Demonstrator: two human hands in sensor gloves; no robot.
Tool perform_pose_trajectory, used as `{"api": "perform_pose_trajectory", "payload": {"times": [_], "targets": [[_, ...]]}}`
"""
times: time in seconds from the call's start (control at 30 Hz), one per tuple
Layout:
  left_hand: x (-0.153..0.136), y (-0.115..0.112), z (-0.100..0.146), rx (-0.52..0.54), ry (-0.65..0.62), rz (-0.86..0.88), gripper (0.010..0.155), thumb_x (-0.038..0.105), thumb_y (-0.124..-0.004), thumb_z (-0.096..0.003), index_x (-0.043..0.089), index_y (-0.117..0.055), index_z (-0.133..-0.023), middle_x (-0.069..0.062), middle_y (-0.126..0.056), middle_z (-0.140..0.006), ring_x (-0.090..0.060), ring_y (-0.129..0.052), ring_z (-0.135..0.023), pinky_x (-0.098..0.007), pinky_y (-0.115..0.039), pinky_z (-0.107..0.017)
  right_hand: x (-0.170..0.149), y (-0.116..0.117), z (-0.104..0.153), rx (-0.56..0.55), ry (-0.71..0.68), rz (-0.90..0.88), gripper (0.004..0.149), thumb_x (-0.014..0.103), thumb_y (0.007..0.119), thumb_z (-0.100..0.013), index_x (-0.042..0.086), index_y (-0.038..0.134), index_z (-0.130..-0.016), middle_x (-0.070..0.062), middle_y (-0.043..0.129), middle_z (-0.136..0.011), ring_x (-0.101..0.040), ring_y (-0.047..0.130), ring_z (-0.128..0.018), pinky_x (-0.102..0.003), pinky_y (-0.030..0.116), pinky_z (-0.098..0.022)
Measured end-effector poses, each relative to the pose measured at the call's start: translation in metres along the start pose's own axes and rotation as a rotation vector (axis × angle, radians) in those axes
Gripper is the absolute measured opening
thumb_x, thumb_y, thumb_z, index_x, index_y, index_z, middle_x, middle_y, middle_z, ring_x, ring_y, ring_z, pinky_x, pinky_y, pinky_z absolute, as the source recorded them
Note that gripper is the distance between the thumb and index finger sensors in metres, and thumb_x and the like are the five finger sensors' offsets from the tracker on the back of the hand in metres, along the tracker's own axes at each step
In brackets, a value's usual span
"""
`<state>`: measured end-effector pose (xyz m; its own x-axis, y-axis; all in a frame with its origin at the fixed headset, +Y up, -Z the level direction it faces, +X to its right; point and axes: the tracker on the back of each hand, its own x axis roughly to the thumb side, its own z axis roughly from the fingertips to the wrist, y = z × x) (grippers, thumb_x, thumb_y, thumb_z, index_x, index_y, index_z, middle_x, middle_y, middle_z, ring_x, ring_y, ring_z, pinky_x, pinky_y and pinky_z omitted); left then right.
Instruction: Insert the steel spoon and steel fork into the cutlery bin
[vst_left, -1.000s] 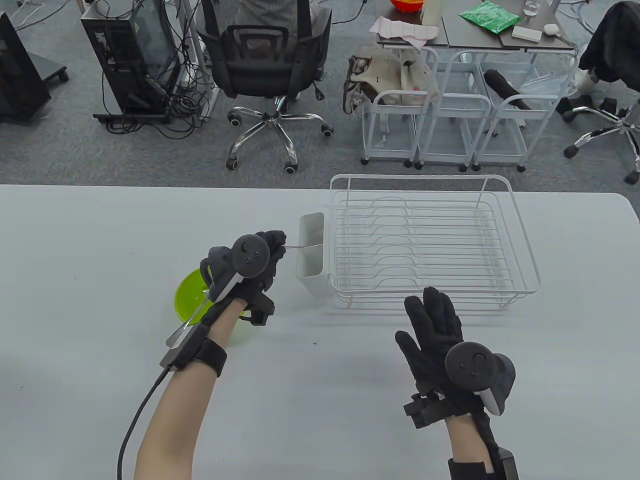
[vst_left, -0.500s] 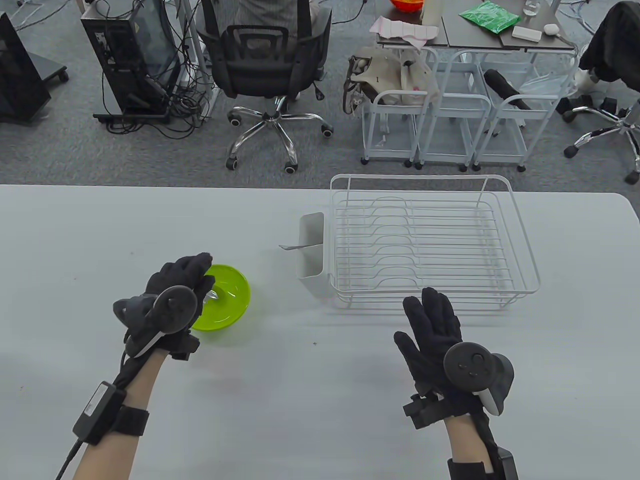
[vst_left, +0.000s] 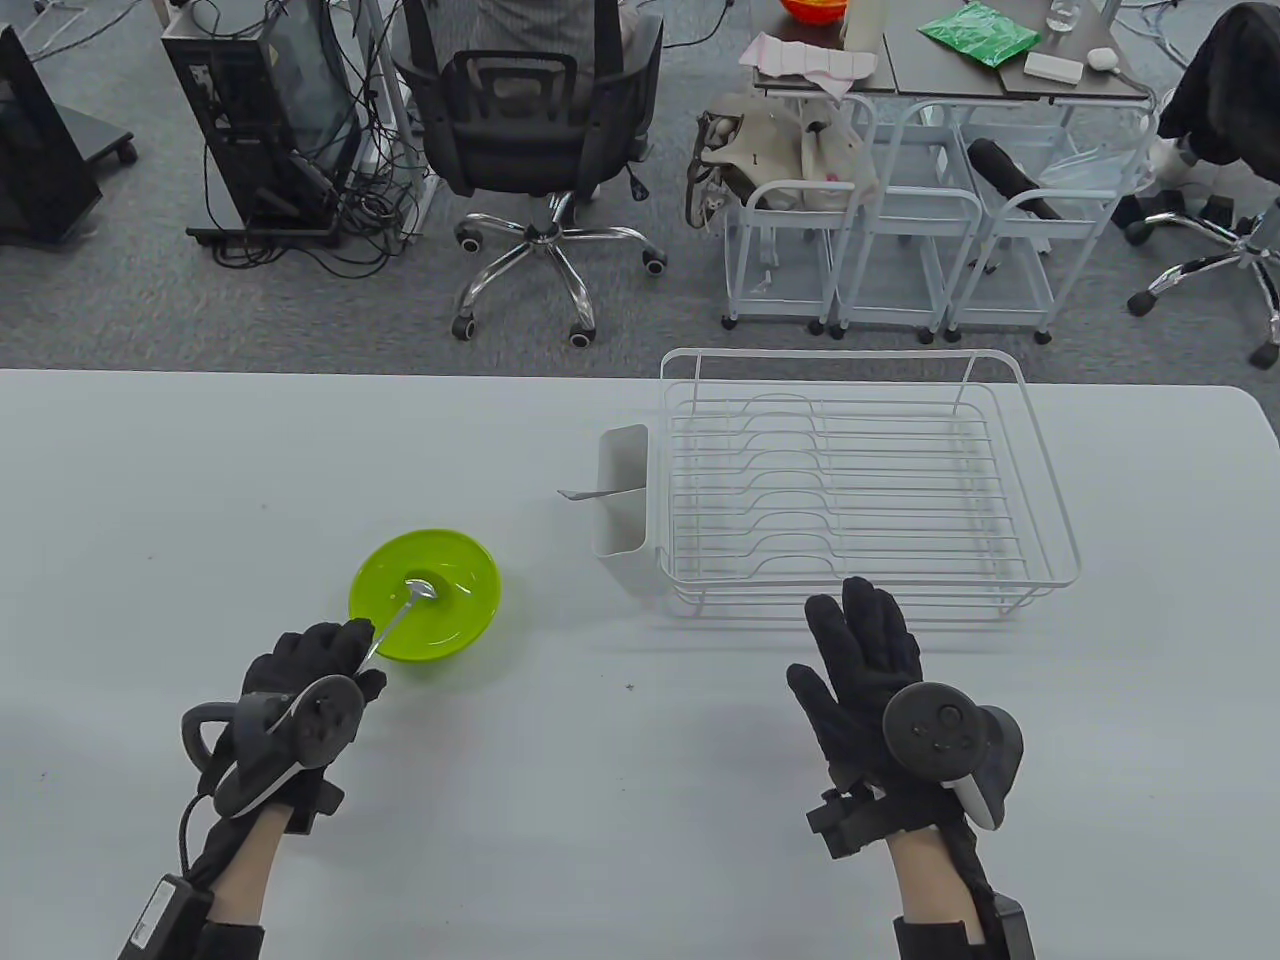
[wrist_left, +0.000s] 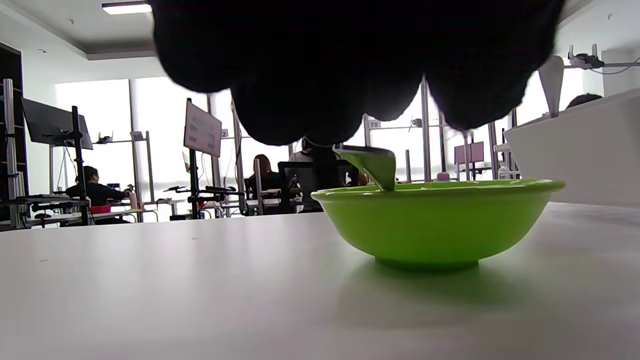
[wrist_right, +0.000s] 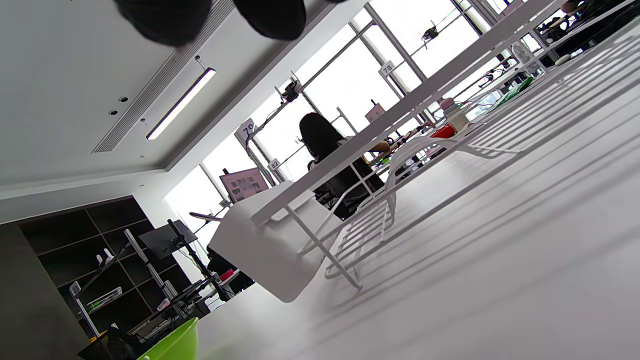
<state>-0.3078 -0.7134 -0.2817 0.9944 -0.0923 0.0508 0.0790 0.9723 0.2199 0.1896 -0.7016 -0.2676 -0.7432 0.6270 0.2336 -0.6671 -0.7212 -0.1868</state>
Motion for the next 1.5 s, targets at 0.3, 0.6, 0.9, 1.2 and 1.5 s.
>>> {"api": "perform_pose_trajectory", "payload": {"times": [0.3,0.6,0.9,1.2,1.5], "targets": [[0.013,-0.014,0.001,-0.027,-0.027,-0.168,0.060,0.054,-0.082,-0.0434,0.036,-0.078,-0.100,0.008,-0.099,-0.090,-0.018,-0.101,-0.071,-0.030,-0.089,-0.046,0.002,0.000,0.000,0.002,-0.008,0.007,0.068,0.049,0.066,-0.051,0.021,0.052,-0.112,-0.012,0.029,-0.118,-0.041,0.023,-0.110,-0.063,0.028,-0.072],[0.014,-0.015,0.002,0.080,-0.016,-0.148,0.047,0.046,-0.081,-0.0471,0.033,-0.087,-0.092,0.012,-0.106,-0.078,-0.013,-0.105,-0.060,-0.028,-0.091,-0.041,0.002,-0.002,0.000,-0.007,-0.003,0.004,0.068,0.049,0.066,-0.051,0.021,0.051,-0.112,-0.012,0.029,-0.118,-0.041,0.023,-0.110,-0.063,0.028,-0.072],[0.011,-0.004,-0.001,0.236,0.090,-0.042,0.040,0.042,-0.084,-0.0447,0.029,-0.095,-0.081,0.012,-0.110,-0.067,-0.009,-0.109,-0.050,-0.024,-0.095,-0.035,0.003,-0.008,0.001,-0.029,-0.011,-0.023,0.068,0.049,0.066,-0.051,0.021,0.051,-0.112,-0.012,0.029,-0.118,-0.041,0.023,-0.110,-0.063,0.028,-0.072],[-0.005,0.037,-0.001,0.357,0.184,0.126,0.040,0.042,-0.083,-0.0459,0.028,-0.094,-0.082,0.012,-0.109,-0.068,-0.009,-0.109,-0.050,-0.024,-0.095,-0.036,0.002,-0.011,0.001,-0.041,-0.004,-0.050,0.068,0.049,0.066,-0.051,0.021,0.051,-0.112,-0.011,0.029,-0.118,-0.041,0.023,-0.110,-0.063,0.028,-0.072],[0.010,0.108,-0.034,0.459,0.129,0.239,0.040,0.042,-0.083,-0.0461,0.029,-0.093,-0.082,0.012,-0.108,-0.069,-0.010,-0.107,-0.052,-0.025,-0.094,-0.037,0.001,-0.013,0.001,-0.050,-0.006,-0.067,0.068,0.049,0.066,-0.051,0.021,0.051,-0.112,-0.012,0.029,-0.118,-0.041,0.023,-0.110,-0.063,0.028,-0.072]]}}
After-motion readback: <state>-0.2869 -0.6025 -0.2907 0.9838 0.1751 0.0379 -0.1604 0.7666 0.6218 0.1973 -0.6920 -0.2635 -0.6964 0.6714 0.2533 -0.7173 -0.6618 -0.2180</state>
